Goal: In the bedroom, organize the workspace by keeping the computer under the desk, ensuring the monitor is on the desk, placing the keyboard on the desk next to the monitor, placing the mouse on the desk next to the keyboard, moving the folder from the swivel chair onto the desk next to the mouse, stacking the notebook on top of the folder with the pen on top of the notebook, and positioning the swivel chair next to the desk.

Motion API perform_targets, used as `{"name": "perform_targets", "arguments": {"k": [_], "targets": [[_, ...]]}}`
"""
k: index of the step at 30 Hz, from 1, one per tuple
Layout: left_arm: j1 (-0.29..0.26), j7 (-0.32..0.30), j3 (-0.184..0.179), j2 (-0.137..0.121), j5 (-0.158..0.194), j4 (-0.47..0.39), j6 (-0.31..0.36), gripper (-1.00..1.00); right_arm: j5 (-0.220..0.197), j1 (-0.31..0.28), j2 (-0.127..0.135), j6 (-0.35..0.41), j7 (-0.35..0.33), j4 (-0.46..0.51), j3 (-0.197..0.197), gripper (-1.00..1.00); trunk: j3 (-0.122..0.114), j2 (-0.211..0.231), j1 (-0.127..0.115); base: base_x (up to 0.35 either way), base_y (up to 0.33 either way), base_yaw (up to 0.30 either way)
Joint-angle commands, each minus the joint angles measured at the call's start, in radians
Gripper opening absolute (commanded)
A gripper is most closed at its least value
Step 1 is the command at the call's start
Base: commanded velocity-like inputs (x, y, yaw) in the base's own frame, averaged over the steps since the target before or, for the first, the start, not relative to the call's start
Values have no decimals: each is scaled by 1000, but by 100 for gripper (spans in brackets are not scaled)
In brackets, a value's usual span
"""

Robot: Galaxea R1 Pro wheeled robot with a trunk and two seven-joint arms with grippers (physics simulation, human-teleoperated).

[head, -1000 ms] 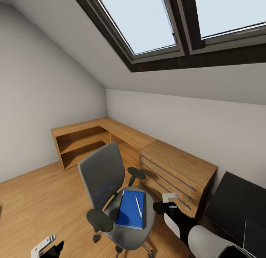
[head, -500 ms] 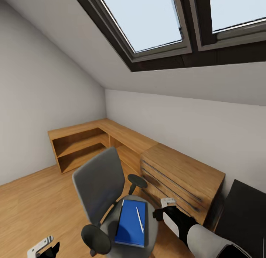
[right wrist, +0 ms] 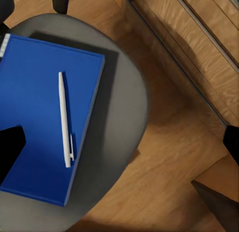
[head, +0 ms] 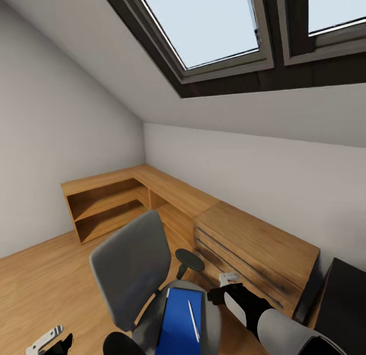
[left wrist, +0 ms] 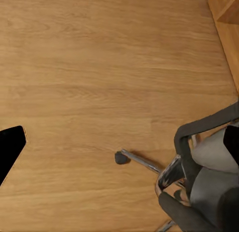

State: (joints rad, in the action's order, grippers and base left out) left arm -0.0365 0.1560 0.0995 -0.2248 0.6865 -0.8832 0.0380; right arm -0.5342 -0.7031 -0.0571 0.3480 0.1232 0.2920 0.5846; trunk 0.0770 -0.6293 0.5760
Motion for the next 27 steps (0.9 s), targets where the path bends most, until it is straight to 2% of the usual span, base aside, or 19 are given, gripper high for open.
{"name": "perform_targets", "arguments": {"k": [1,4,5,8,9,14,27], "targets": [[0,5,39,0,10,-3,6,100,-10,-1,0,3,7,2,9,100,2,-2,0,21,0,62],[0,4,113,2,13,-4,10,100,-9,-1,-2,2,6,1,12,100,2,-2,0,14,0,131],[0,4,159,3,14,-4,11,100,-9,-1,-2,2,6,1,16,100,2,-2,0,7,0,201],[0,3,220,5,15,-5,15,100,-9,-1,-2,0,6,2,27,100,2,-2,0,4,0,228],[0,3,229,5,15,-5,17,100,-9,-1,-2,0,6,2,28,100,2,-2,0,2,0,249],[0,1,254,6,12,-6,21,100,-10,-1,-3,0,6,1,33,100,2,-2,0,1,0,261],[0,2,245,8,6,-8,23,100,-10,-1,-3,0,6,1,39,100,9,-2,0,0,0,235]]}}
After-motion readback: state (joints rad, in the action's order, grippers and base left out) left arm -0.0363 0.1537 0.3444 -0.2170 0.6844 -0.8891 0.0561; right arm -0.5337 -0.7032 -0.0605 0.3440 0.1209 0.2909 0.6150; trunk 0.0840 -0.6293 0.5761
